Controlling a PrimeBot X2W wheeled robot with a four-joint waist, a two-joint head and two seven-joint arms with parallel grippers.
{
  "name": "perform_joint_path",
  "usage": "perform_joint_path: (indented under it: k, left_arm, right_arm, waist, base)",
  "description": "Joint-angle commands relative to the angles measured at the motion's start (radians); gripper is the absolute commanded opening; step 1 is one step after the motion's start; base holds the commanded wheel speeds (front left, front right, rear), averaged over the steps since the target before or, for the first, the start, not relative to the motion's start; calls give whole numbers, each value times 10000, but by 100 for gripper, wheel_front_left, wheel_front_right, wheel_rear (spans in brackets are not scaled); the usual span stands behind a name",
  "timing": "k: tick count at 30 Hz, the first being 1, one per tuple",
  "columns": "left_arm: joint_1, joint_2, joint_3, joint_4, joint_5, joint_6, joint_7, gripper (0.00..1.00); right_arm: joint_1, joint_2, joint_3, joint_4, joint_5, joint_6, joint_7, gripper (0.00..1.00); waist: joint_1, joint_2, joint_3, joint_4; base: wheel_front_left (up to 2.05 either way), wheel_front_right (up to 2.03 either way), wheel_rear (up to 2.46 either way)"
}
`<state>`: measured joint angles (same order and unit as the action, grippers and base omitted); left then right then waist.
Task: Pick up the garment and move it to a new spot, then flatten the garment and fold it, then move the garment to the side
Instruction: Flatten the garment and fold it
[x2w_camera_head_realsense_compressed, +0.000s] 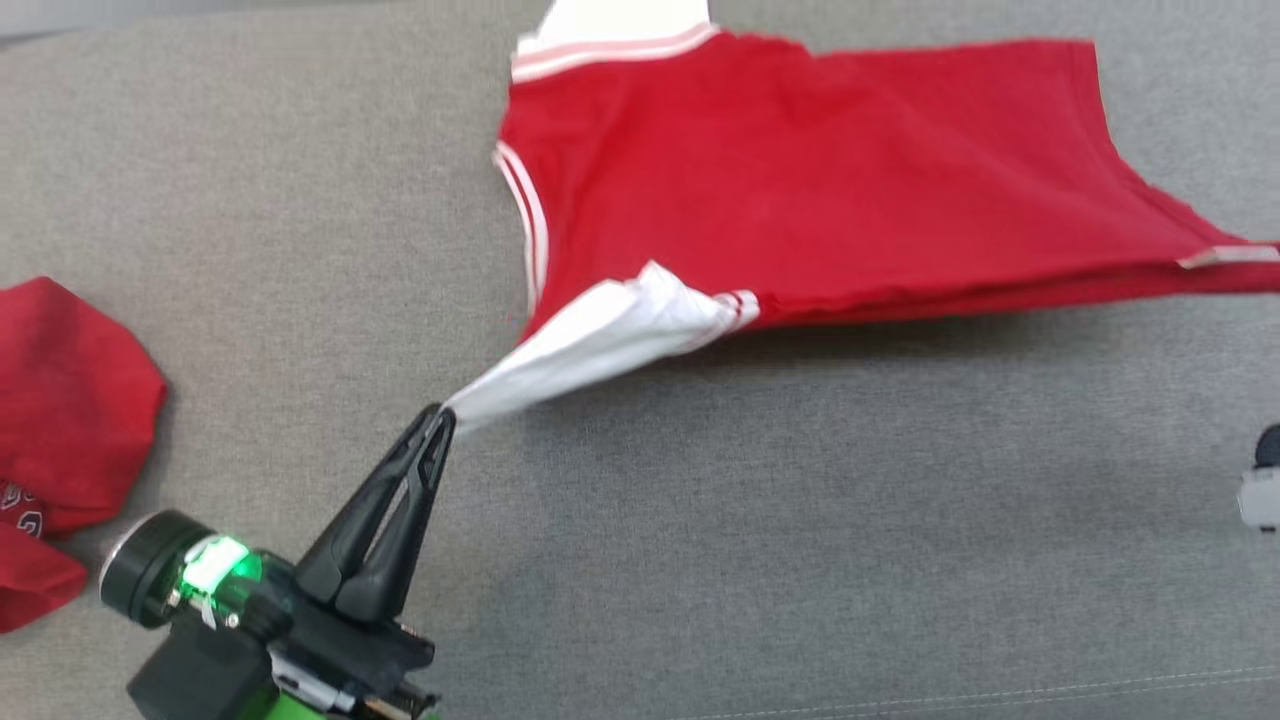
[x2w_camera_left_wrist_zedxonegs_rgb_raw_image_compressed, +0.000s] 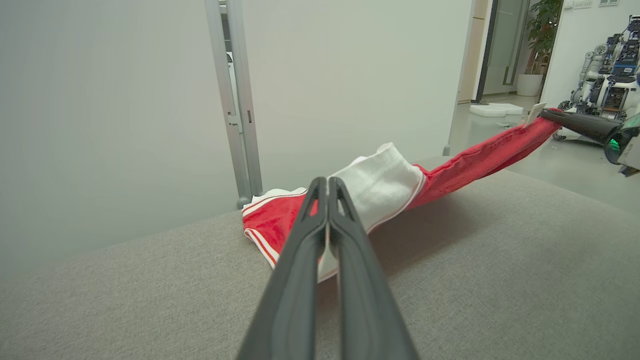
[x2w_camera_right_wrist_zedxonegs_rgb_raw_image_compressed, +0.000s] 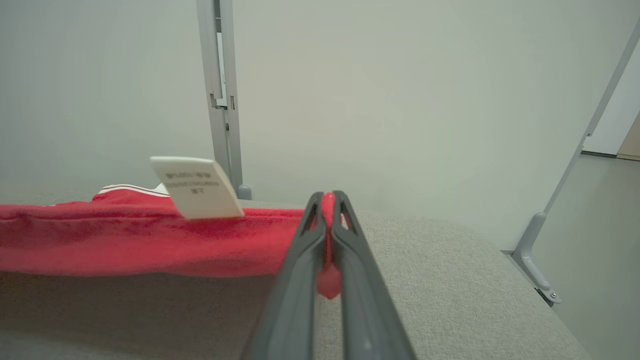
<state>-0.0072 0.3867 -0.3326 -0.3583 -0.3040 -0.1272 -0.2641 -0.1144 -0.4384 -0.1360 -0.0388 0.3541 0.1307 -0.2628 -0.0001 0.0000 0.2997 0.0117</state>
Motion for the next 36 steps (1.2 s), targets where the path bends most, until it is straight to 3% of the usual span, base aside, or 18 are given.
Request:
perform_joint_path:
  k: [1, 6, 13, 21, 30, 31, 32, 33, 34, 35, 36]
  left_arm:
    - [252, 134, -16, -157, 104, 24, 42, 0]
    - [-107, 262, -181, -123, 254, 28, 461, 0]
    - [-2231, 23, -828, 1379, 660, -9, 1104, 0]
    - [-4838, 140, -1575, 3354, 1349, -29, 781, 0]
    - [-6685, 156, -2213, 4957, 2163, -31, 337, 0]
    - [-6775, 96, -2227, 5128, 2127, -28, 299, 0]
    - [-6895, 45, -2256, 5326, 2104, -24, 248, 0]
    - [-6978, -10, -2253, 5482, 2109, -8, 214, 0]
    - [-6997, -107, -2245, 5693, 2033, 32, 172, 14]
    - [-6989, -167, -2237, 5826, 2012, 69, 158, 38]
    - [-6958, -230, -2181, 5906, 1973, 180, 116, 100]
  right_arm:
    - [300, 8, -74, -87, -77, 2, -22, 0]
    - [480, 95, -93, 106, -278, 2, -23, 0]
    - [-607, 311, 251, 1371, -810, 2, -23, 0]
    - [-2139, 438, 645, 2753, -1173, 2, -23, 0]
    - [-3273, 382, 885, 3683, -1319, 2, -24, 1]
    - [-3360, 413, 903, 3756, -1326, 2, -23, 10]
    - [-3445, 502, 926, 3857, -1261, 2, -23, 27]
    - [-3493, 544, 928, 3926, -1225, 2, -24, 27]
    - [-3584, 563, 918, 3932, -1242, 2, -24, 100]
    - [-3632, 607, 859, 3877, -1258, 2, -23, 100]
    - [-3620, 676, 748, 3771, -1295, 2, -25, 100]
  waist:
    - [1, 0, -321, -25]
    - [1, 0, -67, -25]
    - [1, 0, 749, -133]
    - [1, 0, 1574, -337]
    - [1, 0, 2208, -416]
    - [1, 0, 2244, -418]
    - [1, 0, 2276, -415]
    - [1, 0, 2292, -409]
    - [1, 0, 2295, -399]
    - [1, 0, 2280, -392]
    - [1, 0, 2239, -385]
  base:
    - [0, 0, 0]
    - [0, 0, 0]
    - [0, 0, 0]
    - [0, 0, 0]
    - [0, 0, 0]
    - [0, 0, 0]
    - [0, 0, 0]
    - [0, 0, 0]
    - [0, 0, 0]
    - [0, 0, 0]
    - [0, 0, 0]
